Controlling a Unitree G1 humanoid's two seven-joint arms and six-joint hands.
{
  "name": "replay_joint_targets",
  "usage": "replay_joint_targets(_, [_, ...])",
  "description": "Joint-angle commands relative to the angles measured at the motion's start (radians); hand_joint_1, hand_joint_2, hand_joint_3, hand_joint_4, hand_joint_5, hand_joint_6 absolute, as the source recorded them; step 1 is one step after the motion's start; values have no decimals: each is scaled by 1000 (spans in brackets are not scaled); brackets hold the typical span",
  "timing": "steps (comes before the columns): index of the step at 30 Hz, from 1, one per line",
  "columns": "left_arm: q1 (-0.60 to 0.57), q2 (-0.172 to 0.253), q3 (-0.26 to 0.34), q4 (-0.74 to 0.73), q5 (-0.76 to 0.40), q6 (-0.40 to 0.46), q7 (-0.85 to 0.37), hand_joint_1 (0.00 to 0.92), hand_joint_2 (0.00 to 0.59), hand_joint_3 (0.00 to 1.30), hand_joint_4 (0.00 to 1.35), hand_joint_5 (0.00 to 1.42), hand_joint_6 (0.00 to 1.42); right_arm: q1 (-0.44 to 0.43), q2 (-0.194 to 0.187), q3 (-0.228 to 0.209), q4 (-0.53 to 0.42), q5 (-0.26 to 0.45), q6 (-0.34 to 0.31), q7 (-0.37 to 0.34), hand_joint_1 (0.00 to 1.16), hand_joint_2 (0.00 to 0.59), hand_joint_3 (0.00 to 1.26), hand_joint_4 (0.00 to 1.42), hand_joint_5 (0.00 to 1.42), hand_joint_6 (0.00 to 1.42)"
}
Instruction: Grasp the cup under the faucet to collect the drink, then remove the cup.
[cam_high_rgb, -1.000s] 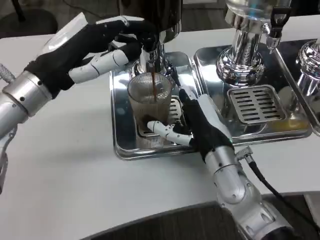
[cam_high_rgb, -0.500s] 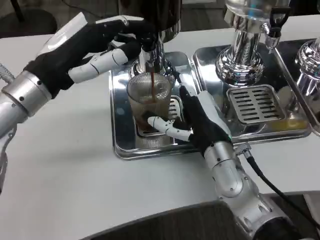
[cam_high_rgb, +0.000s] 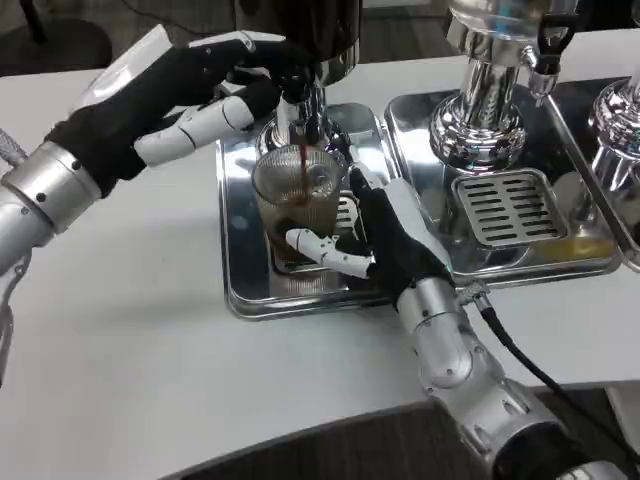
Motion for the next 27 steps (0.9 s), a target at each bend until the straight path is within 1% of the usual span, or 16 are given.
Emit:
replay_joint_targets(1, [20,16,10,-21,-10,-1,-20,11,95,291,284,332,581,-18,17,-5,30,6,-8,-13,571,190,0,0,0,129])
replay_joint_targets(8, [26,13,14,-28,-14,5,-23,11,97,291,284,336,582,-38,27,-7,76,9,-18,-19,573,186,0,0,0,128])
replay_joint_targets(13, [36,13,19,-40,-17,11,-21,12,99,292,284,342,582,-35,23,-3,75,5,-27,-19,579,187,0,0,0,128])
replay_joint_targets(17, [44,8,28,-44,-26,12,-18,12,100,300,286,368,619,-28,20,-4,68,7,-33,-15,583,187,0,0,0,128])
replay_joint_targets(21, [54,-3,51,-50,-40,10,10,0,73,300,287,387,625,-15,18,-5,57,10,-37,-14,586,188,0,0,0,128])
replay_joint_targets(23, [57,-9,75,-57,-43,8,45,0,71,300,285,389,625,-12,18,-6,53,11,-39,-12,587,188,0,0,0,128])
replay_joint_targets(27, [59,-3,102,-69,-31,15,93,0,68,300,266,384,611,-10,19,-8,45,14,-40,-12,588,188,0,0,0,128])
